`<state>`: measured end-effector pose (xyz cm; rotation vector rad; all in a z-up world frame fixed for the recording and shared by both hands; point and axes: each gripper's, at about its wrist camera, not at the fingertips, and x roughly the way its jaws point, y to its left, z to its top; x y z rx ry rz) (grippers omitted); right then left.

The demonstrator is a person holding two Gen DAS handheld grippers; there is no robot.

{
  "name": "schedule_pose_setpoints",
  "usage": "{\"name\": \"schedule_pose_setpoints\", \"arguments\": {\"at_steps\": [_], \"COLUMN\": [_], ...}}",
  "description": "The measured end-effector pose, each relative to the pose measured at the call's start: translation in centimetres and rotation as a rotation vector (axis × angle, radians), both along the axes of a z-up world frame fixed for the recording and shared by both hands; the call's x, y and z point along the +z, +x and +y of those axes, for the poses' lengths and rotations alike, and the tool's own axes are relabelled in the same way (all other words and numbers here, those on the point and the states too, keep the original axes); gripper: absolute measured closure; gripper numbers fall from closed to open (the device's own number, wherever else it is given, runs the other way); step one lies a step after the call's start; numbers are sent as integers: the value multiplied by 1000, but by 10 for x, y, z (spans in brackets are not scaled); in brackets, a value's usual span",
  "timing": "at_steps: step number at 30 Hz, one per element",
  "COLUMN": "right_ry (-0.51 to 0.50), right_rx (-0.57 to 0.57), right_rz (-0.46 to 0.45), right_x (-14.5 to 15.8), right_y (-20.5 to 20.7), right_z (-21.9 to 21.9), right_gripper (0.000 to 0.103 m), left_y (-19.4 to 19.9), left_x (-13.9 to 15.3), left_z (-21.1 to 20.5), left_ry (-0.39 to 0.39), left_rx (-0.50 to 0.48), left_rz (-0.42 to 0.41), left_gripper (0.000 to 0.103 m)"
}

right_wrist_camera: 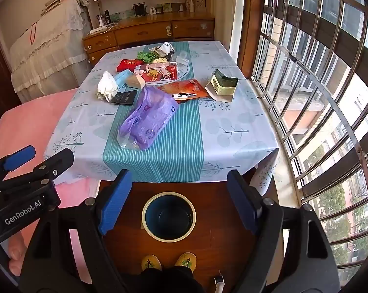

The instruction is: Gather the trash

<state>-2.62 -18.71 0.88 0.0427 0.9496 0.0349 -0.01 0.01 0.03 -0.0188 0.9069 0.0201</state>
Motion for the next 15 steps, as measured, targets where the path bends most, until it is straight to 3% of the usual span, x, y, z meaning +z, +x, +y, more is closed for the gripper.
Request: {"name": "schedule_pose_setpoints", "arguments": {"at_steps": [15], "right_ry": [-6], "right_rx": [5], "right_rz": [-3], "right_x": [3], "right_y": [3], "right_z": [2], "right_gripper": [25], "left_y": [-4], "left_x": [5], "left_z": [2], "left_ry": [-30], "left_rx": [2], "left_rz": [-17], "left_gripper": [16]}}
